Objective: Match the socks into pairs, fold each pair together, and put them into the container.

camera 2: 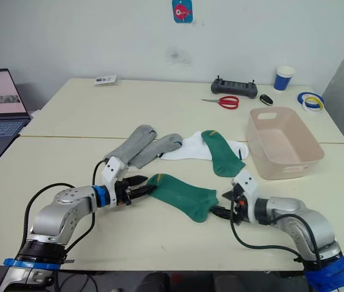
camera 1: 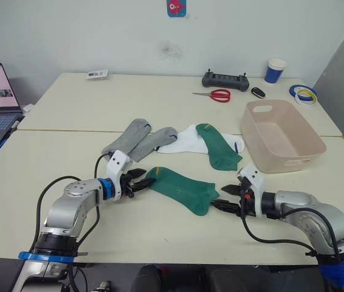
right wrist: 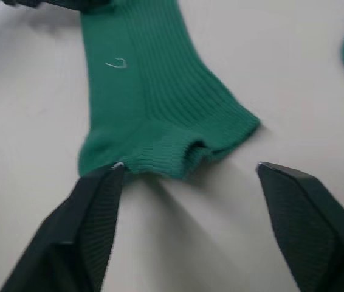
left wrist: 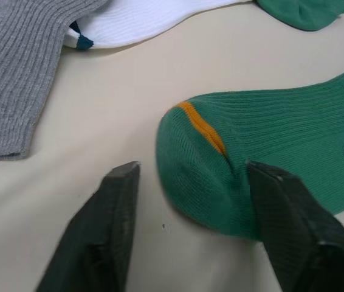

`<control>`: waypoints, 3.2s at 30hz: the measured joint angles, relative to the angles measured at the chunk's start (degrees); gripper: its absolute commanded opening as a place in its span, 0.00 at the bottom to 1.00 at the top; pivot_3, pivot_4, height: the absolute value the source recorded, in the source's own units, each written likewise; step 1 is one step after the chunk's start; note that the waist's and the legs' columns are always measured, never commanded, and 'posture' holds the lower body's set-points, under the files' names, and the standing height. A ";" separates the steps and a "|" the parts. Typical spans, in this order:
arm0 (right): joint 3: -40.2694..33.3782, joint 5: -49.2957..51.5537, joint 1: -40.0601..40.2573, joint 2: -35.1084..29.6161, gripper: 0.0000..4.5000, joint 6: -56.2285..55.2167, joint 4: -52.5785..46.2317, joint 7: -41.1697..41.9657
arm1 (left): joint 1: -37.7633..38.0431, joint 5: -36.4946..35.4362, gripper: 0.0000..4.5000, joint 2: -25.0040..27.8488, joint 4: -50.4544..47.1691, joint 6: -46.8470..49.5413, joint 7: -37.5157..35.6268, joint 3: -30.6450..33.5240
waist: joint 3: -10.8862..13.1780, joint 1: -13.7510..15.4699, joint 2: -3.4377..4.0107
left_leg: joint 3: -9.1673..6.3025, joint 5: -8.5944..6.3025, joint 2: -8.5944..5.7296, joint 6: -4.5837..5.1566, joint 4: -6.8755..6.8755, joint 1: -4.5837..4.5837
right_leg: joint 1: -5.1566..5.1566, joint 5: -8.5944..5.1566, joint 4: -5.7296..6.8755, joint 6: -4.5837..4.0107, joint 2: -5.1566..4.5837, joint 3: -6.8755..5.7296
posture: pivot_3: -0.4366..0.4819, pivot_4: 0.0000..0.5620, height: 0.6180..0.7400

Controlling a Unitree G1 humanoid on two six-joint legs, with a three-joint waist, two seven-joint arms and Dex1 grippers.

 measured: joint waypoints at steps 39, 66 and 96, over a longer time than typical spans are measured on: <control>-5.14 12.62 6.37 -16.61 0.01 2.76 -1.69 12.59 | 26.45 -6.61 0.00 -1.08 -37.50 15.78 14.24 1.08 | 0.02 0.07 -0.03 | 0.03 -0.01 -0.03 0.01 0.00 0.00 | 0.05 -0.01 -0.15 0.01 -0.05 0.08 | 0.48 0.27 1.00; -5.90 14.44 2.48 -12.96 0.78 8.28 2.11 7.17 | 21.66 -11.31 0.72 3.73 -23.90 9.54 2.32 6.99 | 0.04 0.18 0.00 | 0.11 -0.05 -0.01 0.06 -0.07 -0.17 | 0.09 0.07 -0.76 0.14 -0.09 0.03 | 0.48 0.27 1.00; -4.94 10.35 1.03 -14.69 0.00 3.10 7.39 9.47 | 23.05 -9.72 0.08 2.88 -27.83 9.86 5.55 2.95 | 0.04 0.09 0.00 | 0.06 -0.07 0.01 0.10 -0.09 -0.12 | 0.12 0.08 -0.73 0.14 -0.03 0.04 | 0.48 0.27 1.00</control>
